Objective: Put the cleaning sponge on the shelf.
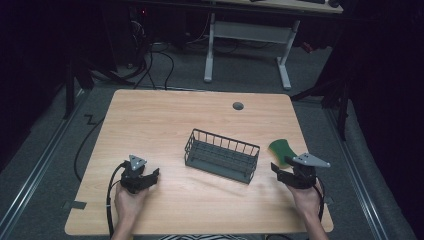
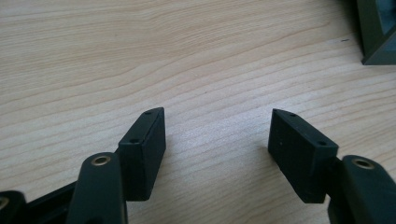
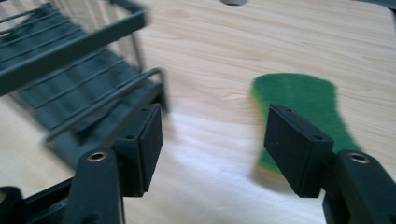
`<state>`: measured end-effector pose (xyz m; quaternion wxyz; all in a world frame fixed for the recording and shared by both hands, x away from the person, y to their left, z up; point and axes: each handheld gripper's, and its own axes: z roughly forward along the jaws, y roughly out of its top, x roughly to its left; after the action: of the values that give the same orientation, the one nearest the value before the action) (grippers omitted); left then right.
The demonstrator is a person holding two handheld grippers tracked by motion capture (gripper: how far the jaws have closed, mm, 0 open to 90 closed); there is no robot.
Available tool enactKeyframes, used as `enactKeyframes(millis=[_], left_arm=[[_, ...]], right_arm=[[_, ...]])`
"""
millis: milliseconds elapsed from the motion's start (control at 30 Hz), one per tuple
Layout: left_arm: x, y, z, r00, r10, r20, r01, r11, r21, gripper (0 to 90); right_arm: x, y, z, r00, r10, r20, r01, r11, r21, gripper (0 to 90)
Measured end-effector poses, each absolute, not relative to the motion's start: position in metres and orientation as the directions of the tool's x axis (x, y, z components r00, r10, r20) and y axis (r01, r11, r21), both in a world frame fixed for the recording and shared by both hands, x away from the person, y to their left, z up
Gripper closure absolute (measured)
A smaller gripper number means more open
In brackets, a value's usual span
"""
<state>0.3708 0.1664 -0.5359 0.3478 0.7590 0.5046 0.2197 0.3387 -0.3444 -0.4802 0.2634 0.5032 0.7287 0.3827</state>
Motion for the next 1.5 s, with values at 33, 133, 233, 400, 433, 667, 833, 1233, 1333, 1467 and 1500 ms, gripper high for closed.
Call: enactKeyframes(millis=[33,133,233,400,433,667,833,1233,1333,1467,1500], left_arm=[[0.37,0.166,-0.536,0.393,0.919,-0.014,0.614,-0.251,0.748,36.6],[0.37,0.166,-0.536,0.393,0.919,-0.011,0.615,-0.254,0.746,34.8],[0.369,0.165,-0.536,0.392,0.92,-0.011,0.616,-0.254,0.746,33.3],[0.369,0.165,-0.536,0.393,0.919,-0.011,0.616,-0.254,0.746,32.7],[0.369,0.165,-0.536,0.393,0.919,-0.012,0.616,-0.254,0.745,32.7],[0.369,0.165,-0.536,0.394,0.919,-0.012,0.616,-0.255,0.745,32.4],[0.369,0.165,-0.536,0.394,0.919,-0.012,0.616,-0.255,0.746,32.4],[0.369,0.164,-0.536,0.393,0.919,-0.013,0.616,-0.253,0.746,31.7],[0.369,0.164,-0.536,0.393,0.919,-0.013,0.616,-0.253,0.746,31.7],[0.369,0.164,-0.536,0.394,0.919,-0.014,0.616,-0.253,0.746,31.5],[0.369,0.164,-0.536,0.394,0.919,-0.014,0.616,-0.253,0.746,31.5]], right_arm=[[0.339,-0.344,-0.48,-0.355,0.935,0.001,0.532,0.201,0.823,36.1],[0.352,-0.354,-0.477,-0.316,0.949,-0.007,0.553,0.191,0.811,33.9],[0.374,-0.362,-0.476,-0.276,0.961,-0.027,0.588,0.191,0.786,30.5],[0.393,-0.365,-0.48,-0.254,0.966,-0.043,0.629,0.199,0.752,27.8],[0.401,-0.365,-0.483,-0.253,0.966,-0.054,0.647,0.21,0.733,26.6],[0.419,-0.366,-0.492,-0.244,0.968,-0.063,0.695,0.22,0.685,23.6],[0.426,-0.368,-0.496,-0.237,0.969,-0.074,0.701,0.223,0.678,22.7],[0.433,-0.368,-0.51,-0.26,0.963,-0.064,0.736,0.241,0.633,23.4],[0.434,-0.368,-0.512,-0.266,0.962,-0.065,0.741,0.247,0.625,28.1],[0.434,-0.368,-0.512,-0.27,0.961,-0.058,0.742,0.246,0.624,29.5],[0.433,-0.369,-0.511,-0.271,0.961,-0.057,0.742,0.247,0.624,29.6]])
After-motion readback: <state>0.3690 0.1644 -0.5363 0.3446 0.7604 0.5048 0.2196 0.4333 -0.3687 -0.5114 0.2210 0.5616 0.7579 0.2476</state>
